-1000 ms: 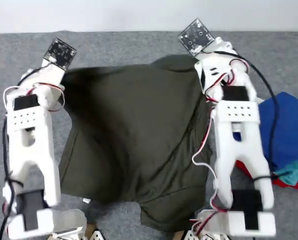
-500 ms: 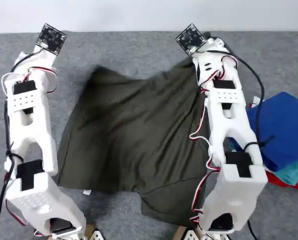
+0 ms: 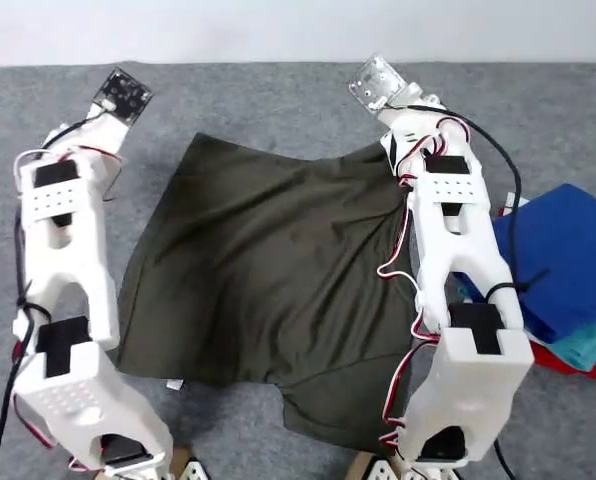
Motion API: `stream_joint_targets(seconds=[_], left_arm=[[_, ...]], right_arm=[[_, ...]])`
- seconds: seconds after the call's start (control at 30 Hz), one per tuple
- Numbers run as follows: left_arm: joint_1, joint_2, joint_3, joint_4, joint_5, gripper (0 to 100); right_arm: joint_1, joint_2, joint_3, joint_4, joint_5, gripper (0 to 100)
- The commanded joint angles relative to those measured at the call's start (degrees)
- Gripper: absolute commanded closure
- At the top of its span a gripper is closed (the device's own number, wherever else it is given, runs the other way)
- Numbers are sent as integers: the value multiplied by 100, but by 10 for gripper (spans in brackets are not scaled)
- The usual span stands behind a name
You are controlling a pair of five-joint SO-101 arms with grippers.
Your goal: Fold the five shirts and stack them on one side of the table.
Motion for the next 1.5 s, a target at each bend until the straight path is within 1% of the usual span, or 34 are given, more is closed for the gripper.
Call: stream_joint_targets(seconds=[0.0, 0.07, 0.13, 0.23, 0.33, 0.4, 0.53, 0.67, 0.77, 0.87, 0.93, 1.1, 1.27, 1.47], left_arm=[[422, 105, -321, -114, 809, 955], [615, 378, -462, -97, 1319, 909], [738, 712, -637, -79, 1820, 885], [888, 1345, -1138, 246, 2048, 865], [993, 2154, -1938, 756, 2048, 859], [993, 2620, -2747, 1257, 2048, 859], [1037, 3675, -4664, 2708, 2022, 859], [1090, 4738, -6545, 3815, 1978, 861], [1152, 5407, -7758, 4448, 1618, 863], [1204, 5890, -8593, 4870, 1407, 885], [1204, 6031, -8857, 5073, 1266, 914], [1204, 6048, -8875, 5486, 932, 997], [1125, 6004, -8971, 5723, 897, 996], [976, 5468, -9640, 5723, 923, 996]], right_arm=[[40, -13, -343, 127, 53, 988], [-4, 40, -343, 321, 53, 988], [-84, 57, -343, 470, 53, 988], [-145, 57, -343, 567, 35, 988], [-180, 66, -334, 567, 35, 988], [-198, 57, -255, 567, 35, 988], [-198, 57, -158, 567, 26, 988], [-198, 57, -123, 567, 26, 988], [-198, 57, -123, 567, 26, 988], [-207, 57, -123, 567, 26, 988], [-207, 57, -123, 567, 26, 988], [-207, 13, -132, 567, 26, 988], [-198, -75, -158, 567, 35, 988], [-198, -664, -123, 576, 26, 988]])
